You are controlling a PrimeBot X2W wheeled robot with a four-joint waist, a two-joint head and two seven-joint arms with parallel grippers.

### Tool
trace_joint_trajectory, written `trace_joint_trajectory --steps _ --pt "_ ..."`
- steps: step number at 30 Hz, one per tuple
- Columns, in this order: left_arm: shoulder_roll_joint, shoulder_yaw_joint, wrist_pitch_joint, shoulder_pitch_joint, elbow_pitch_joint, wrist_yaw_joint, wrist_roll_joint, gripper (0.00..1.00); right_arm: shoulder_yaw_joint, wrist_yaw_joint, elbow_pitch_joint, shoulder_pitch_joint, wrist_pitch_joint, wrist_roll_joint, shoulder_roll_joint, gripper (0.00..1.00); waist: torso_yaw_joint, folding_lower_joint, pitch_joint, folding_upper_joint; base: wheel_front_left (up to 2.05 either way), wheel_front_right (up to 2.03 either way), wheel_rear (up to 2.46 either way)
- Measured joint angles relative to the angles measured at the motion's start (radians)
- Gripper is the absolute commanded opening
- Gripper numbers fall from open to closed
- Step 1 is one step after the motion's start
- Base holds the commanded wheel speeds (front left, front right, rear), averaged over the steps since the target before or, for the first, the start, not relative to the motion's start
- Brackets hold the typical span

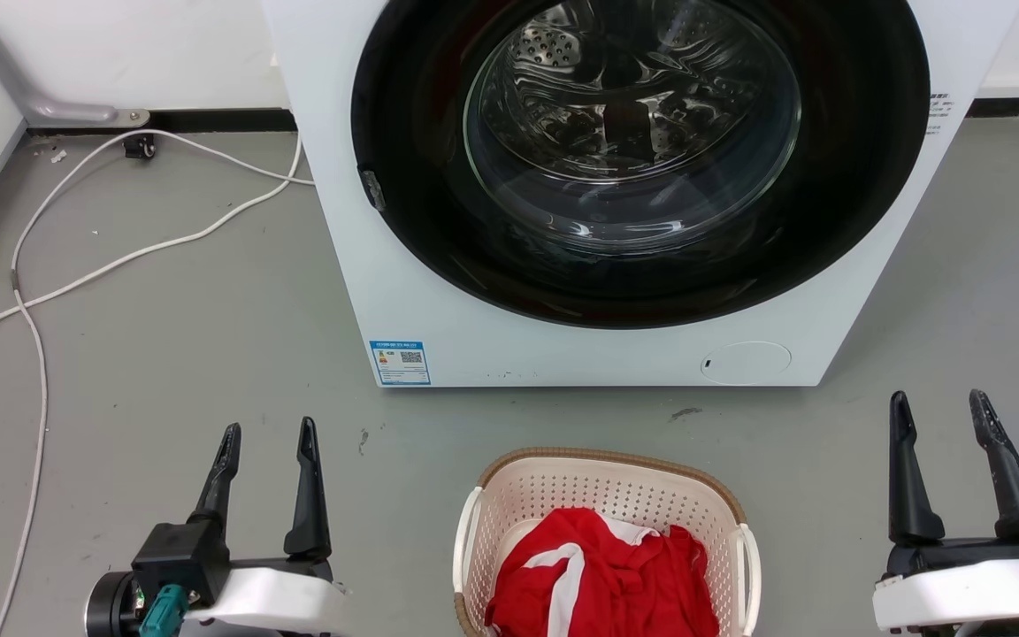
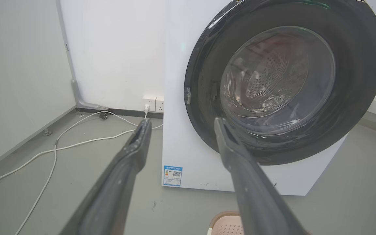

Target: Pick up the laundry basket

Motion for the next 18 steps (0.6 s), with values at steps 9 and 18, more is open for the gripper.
trace_joint_trajectory --steps 9,18 --pt "-0.003 0.001 -0.016 0.009 -0.009 0.000 0.065 1.00 -0.003 0.000 -0.001 0.012 -0.015 -0.049 0.000 1.00 0.001 0.0000 0.001 0.0000 0.00 0.00 0.00" --pt "-0.004 0.008 -0.033 0.016 -0.013 -0.001 0.116 1.00 -0.001 0.000 -0.012 0.015 -0.030 -0.087 0.000 1.00 0.000 0.0000 0.006 0.0000 0.00 0.00 0.00"
